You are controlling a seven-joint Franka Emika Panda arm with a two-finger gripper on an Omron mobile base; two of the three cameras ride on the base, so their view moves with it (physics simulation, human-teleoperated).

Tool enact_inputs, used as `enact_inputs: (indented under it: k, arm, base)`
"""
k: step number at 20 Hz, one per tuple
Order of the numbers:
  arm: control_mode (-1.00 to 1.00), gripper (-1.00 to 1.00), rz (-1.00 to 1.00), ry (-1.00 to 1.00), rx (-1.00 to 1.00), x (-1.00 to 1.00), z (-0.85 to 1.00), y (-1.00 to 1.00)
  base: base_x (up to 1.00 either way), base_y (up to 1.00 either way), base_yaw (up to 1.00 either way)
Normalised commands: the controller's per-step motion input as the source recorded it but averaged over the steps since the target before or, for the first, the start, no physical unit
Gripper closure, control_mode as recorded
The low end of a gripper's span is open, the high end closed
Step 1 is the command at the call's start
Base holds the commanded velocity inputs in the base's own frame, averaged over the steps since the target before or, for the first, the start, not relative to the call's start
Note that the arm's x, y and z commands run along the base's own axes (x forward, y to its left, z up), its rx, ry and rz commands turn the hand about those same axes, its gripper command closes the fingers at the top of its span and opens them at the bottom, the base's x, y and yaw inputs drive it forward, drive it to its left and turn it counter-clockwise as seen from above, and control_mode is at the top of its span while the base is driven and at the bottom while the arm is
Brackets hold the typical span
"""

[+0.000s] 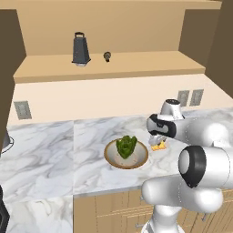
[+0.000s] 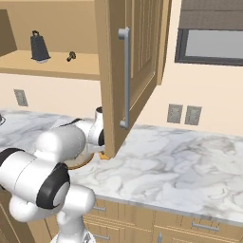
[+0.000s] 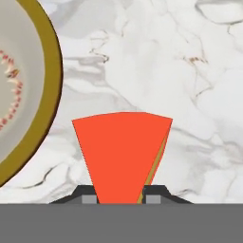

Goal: Pick the cheese from the fridge and the cheese grater from the cabinet and place them next to the salad bowl.

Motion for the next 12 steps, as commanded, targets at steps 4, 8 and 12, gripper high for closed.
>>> enact_inputs:
  k: [4, 8, 12]
  arm:
    - [-1.0, 1.0, 0.0, 0.0, 0.0, 0.19, -0.22, -0.02]
    - [-1.0, 1.0, 0.01, 0.0, 0.01, 0.13, -0.25, -0.01]
    - [-1.0, 1.0, 0.0, 0.0, 0.0, 0.1, -0.23, -0.01]
  base:
    - [0.0, 0.0, 0.0]
    - [0.0, 0.0, 0.0]
    - [0.0, 0.0, 0.0]
